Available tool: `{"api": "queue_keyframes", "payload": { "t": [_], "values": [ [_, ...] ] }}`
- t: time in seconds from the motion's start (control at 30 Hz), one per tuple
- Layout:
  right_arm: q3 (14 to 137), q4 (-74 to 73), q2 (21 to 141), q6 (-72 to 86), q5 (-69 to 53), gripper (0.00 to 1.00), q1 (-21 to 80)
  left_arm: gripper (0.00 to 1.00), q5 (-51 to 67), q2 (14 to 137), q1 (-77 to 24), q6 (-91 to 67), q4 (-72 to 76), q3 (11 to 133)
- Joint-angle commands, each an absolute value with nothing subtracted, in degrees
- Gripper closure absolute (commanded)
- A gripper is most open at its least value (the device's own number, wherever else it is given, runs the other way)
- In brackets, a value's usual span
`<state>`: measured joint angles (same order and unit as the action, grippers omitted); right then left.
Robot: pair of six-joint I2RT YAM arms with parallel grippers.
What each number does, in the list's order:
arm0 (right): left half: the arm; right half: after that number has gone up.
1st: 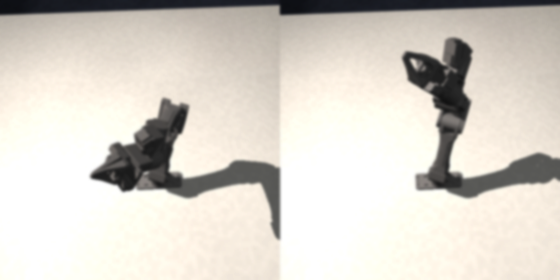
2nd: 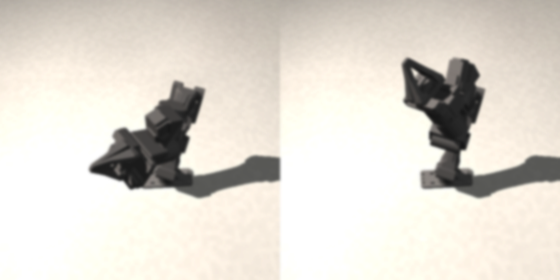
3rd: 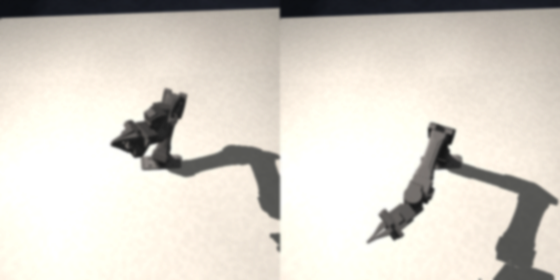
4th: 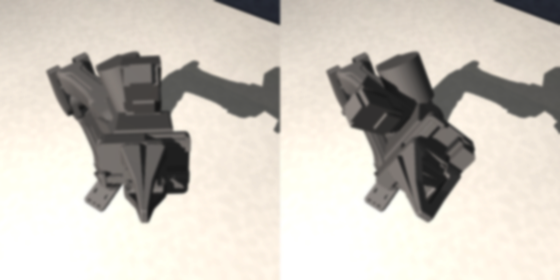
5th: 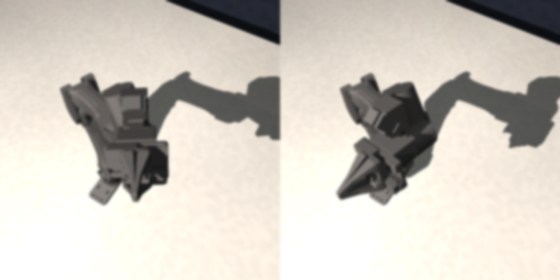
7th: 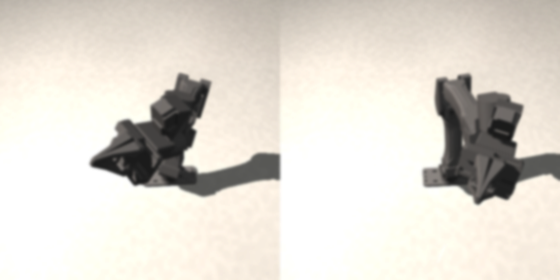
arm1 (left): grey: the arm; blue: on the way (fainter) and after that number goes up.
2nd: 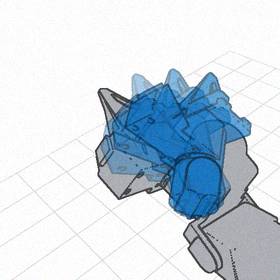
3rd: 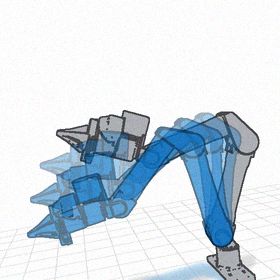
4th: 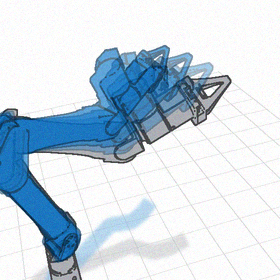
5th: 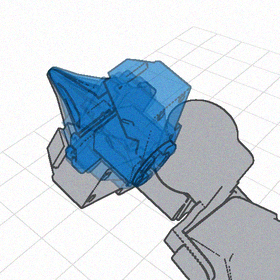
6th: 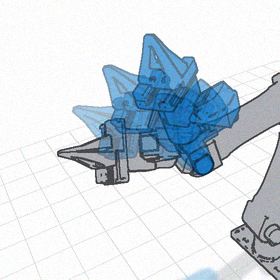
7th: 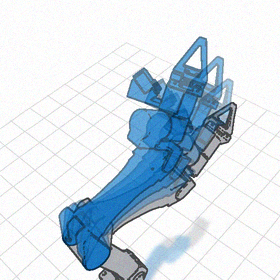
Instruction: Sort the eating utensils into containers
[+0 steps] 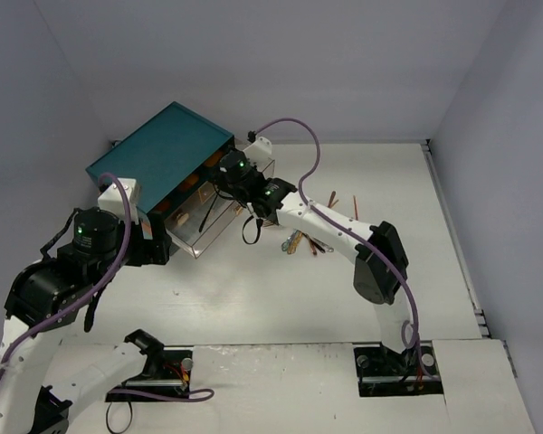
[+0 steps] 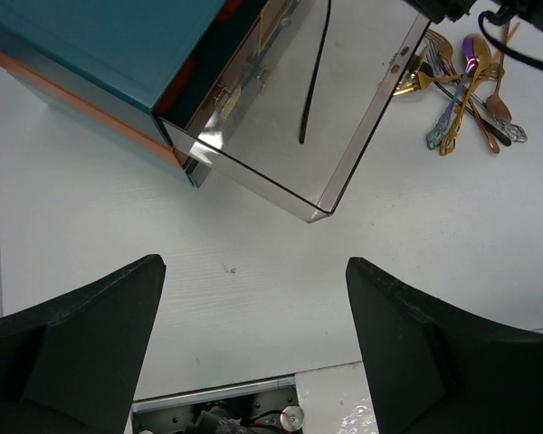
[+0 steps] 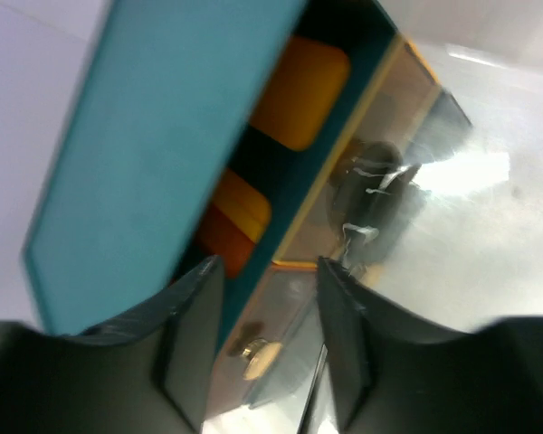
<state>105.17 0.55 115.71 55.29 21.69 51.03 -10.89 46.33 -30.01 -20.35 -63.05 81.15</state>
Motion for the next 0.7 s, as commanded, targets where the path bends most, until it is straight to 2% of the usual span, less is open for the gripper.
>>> {"api": "queue_keyframes", "payload": {
  "t": [0.0,0.07,0.2,0.37,0.53,0.67],
  "values": [
    [108.83,4.36,109.47,46.3,25.38,0.46,51.07,0.21,-10.71,46.46,-30.41,-21.18,-61.41,81.12],
    [106.98,3.78,107.22,41.72,26.51,0.41,51.04,0.21,-10.52,46.01,-30.41,-21.21,-61.35,80.58],
    [100.19,0.34,97.64,34.6,34.2,0.41,50.56,0.21,-10.89,45.28,-30.49,-21.02,-61.36,80.4],
    [91.06,-8.97,88.24,33.43,40.4,0.41,46.67,0.21,-11.16,45.91,-30.69,-20.55,-61.26,80.79],
    [76.12,-12.13,83.1,37.1,31.12,0.43,35.38,0.21,-11.59,46.53,-30.76,-20.37,-61.15,81.2],
    [69.51,-12.13,85.25,37.78,24.03,0.46,30.41,0.21,-13.24,47.55,-30.76,-19.52,-61.08,80.68]
  ]
}}
